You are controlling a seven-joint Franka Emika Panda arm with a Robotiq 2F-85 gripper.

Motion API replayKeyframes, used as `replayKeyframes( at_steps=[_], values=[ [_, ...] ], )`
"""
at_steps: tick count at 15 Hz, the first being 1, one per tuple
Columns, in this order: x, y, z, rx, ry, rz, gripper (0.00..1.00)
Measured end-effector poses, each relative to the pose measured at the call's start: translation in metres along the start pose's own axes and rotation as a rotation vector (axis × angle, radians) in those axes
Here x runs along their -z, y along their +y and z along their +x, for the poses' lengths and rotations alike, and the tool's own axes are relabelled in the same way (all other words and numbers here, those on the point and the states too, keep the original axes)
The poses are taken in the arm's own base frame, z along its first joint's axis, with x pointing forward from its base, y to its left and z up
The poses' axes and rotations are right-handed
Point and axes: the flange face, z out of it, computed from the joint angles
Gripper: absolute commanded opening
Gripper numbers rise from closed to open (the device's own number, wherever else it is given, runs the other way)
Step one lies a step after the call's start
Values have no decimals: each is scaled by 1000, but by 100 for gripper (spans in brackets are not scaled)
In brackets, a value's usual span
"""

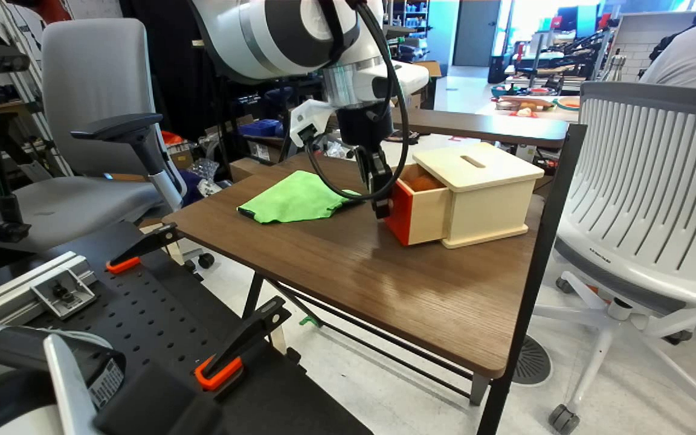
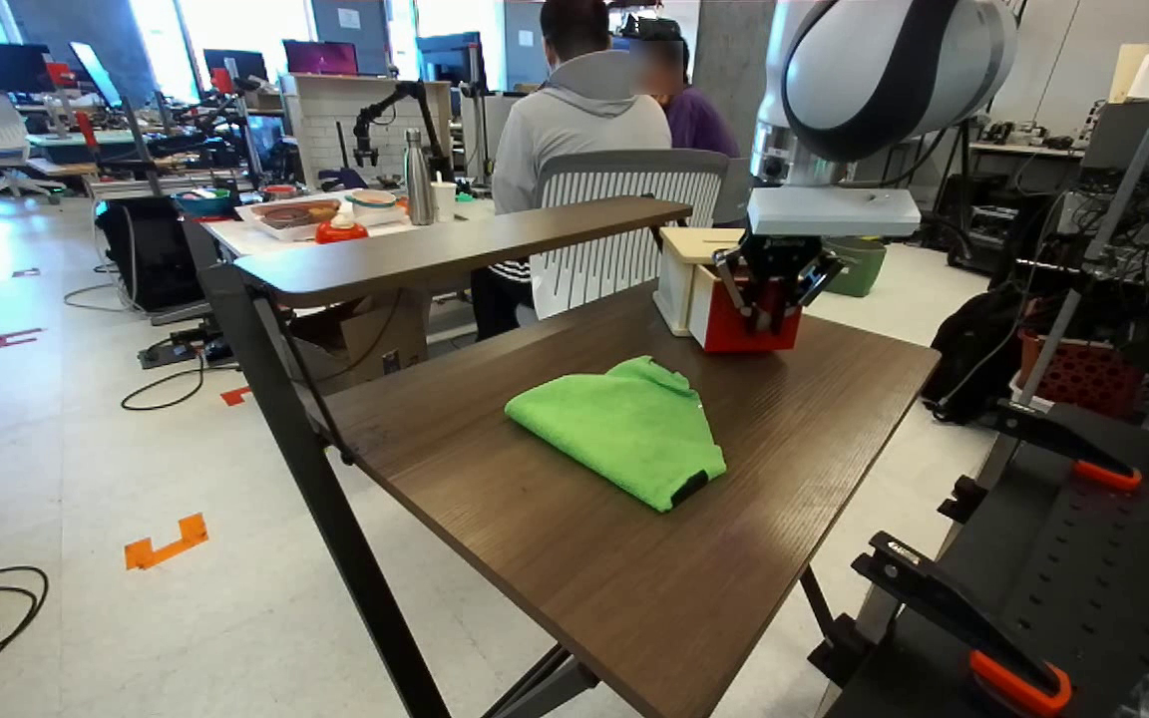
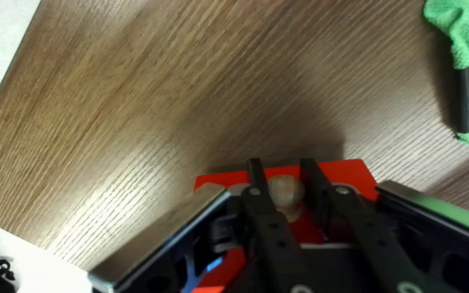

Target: Open the drawer

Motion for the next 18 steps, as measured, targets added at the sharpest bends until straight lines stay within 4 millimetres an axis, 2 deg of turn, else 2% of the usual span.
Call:
replayKeyframes(
  at_steps=[5, 6, 7, 9, 13, 15, 18],
  values=[
    [-2, 6, -4, 14, -38, 21, 7],
    [-2, 6, -4, 16, -41, 21, 21],
    [-2, 6, -4, 20, -43, 20, 52],
    [-3, 6, -5, 34, -53, 15, 59],
    [-11, 5, -23, 95, -148, -30, 89],
    [-14, 6, -29, 111, -182, -46, 100],
    [-13, 7, -33, 125, -212, -60, 100]
  ],
)
